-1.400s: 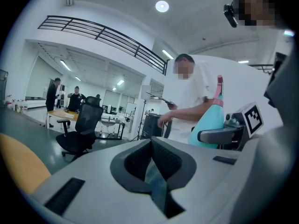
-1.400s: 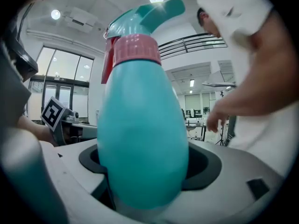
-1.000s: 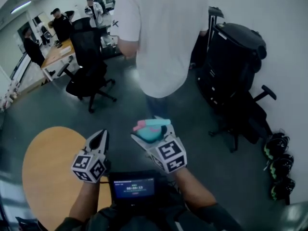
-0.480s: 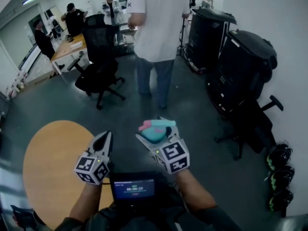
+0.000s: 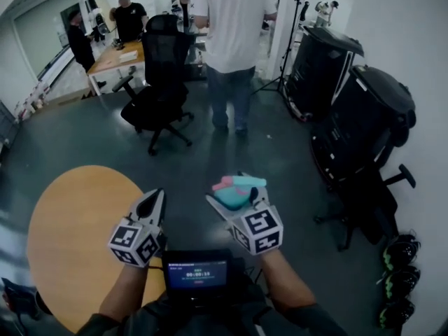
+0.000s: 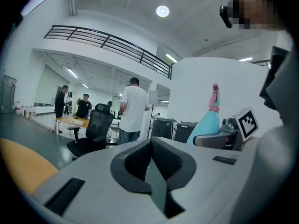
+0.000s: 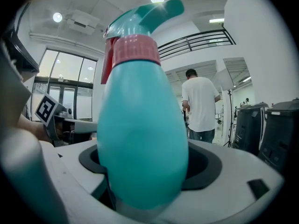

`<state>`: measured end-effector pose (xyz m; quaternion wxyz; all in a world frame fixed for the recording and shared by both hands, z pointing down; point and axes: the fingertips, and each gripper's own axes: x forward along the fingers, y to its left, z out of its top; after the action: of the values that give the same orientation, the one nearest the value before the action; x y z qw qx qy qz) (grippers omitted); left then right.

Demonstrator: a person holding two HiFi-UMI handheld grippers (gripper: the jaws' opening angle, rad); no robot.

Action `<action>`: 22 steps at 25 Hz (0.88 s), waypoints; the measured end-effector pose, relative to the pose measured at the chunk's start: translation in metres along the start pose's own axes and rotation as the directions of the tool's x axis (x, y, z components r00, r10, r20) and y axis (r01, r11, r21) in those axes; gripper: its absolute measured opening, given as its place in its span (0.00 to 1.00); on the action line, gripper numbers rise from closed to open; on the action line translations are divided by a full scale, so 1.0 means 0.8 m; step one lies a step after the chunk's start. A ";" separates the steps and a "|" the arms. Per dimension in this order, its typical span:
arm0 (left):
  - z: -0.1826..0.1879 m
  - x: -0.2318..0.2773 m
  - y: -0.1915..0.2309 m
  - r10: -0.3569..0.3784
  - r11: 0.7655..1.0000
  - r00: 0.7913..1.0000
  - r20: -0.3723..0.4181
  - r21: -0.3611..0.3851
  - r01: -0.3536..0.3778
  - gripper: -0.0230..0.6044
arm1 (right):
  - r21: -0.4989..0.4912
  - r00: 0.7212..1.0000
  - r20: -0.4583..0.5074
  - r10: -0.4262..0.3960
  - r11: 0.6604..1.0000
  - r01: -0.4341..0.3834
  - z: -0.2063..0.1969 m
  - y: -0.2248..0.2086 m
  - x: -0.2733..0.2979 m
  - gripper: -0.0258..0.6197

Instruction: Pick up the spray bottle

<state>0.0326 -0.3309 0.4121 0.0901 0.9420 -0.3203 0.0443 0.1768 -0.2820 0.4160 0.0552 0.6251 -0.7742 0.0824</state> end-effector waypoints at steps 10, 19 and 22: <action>0.013 -0.014 0.013 0.005 1.000 0.999 0.034 -0.003 -0.005 0.04 | 0.001 0.999 0.006 -0.033 0.999 0.033 0.017 -0.006 0.004 0.72; 0.017 -0.014 0.013 -0.020 1.000 0.998 0.052 -0.005 0.021 0.04 | -0.006 0.998 -0.002 -0.065 0.998 0.065 0.016 -0.003 0.002 0.71; 0.021 -0.013 0.013 -0.028 1.000 0.998 0.059 -0.008 0.028 0.04 | -0.015 0.997 0.003 -0.073 0.997 0.073 0.021 -0.003 0.002 0.71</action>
<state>0.0182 -0.3359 0.3958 0.0853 0.9469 -0.3098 0.0138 0.1787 -0.2872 0.4001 0.0622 0.6528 -0.7514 0.0738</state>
